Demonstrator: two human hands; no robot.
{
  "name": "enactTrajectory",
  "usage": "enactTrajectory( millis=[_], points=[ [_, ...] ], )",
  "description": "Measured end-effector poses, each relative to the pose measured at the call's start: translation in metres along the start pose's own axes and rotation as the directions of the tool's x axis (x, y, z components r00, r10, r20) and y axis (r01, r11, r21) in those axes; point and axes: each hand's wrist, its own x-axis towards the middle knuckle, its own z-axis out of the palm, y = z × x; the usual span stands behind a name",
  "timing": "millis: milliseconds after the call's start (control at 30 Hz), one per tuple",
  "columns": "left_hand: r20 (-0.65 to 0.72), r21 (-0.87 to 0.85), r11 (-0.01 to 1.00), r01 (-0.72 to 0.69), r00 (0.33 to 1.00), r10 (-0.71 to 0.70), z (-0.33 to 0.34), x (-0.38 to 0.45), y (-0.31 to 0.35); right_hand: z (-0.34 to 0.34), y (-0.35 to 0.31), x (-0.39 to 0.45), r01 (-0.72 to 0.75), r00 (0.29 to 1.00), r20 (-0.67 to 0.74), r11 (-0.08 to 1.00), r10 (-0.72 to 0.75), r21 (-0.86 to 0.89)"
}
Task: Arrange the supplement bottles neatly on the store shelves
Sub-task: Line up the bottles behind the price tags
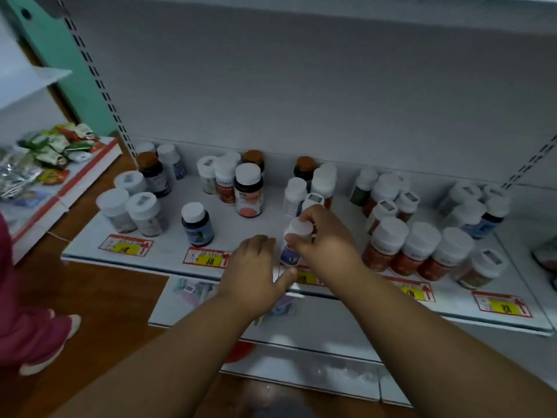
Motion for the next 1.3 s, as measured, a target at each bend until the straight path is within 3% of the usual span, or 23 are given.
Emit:
enactTrajectory(
  millis=[100,267,600,700,833,1067,1200,1300],
  points=[
    [0.038,0.017,0.996,-0.083,0.996,0.082,0.010,0.009,-0.011,0.018,0.002,0.002,0.008,1.000,0.008,0.999,-0.008,-0.035],
    [0.113,0.086,0.994,-0.070,0.992,0.060,0.022,0.010,-0.021,0.031,0.001,0.001,0.099,0.993,-0.055,0.989,-0.105,-0.112],
    [0.028,-0.025,0.998,-0.050,0.998,0.050,0.009,0.009,-0.019,0.025,-0.011,-0.006,0.127,0.989,-0.057,0.974,-0.140,-0.189],
    [-0.148,-0.158,0.985,-0.069,0.988,0.045,-0.011,0.006,-0.008,0.000,-0.013,-0.022,0.157,0.969,-0.157,0.964,-0.193,-0.214],
    [-0.335,-0.203,0.949,-0.241,0.928,0.164,-0.027,0.015,0.041,-0.059,0.002,-0.039,0.113,0.944,-0.278,0.967,-0.176,-0.228],
    [-0.275,-0.231,0.896,-0.379,0.909,0.313,-0.008,0.042,0.164,-0.167,0.072,-0.049,0.077,0.850,-0.501,0.980,-0.161,-0.185],
    [-0.282,-0.270,0.907,-0.322,0.928,0.245,0.012,0.055,0.220,-0.228,0.142,-0.029,0.018,0.898,-0.425,0.976,-0.110,-0.215],
    [-0.354,-0.221,0.916,-0.335,0.903,0.245,0.026,0.067,0.249,-0.258,0.191,0.000,-0.015,0.973,-0.225,0.950,-0.058,-0.312]
  ],
)
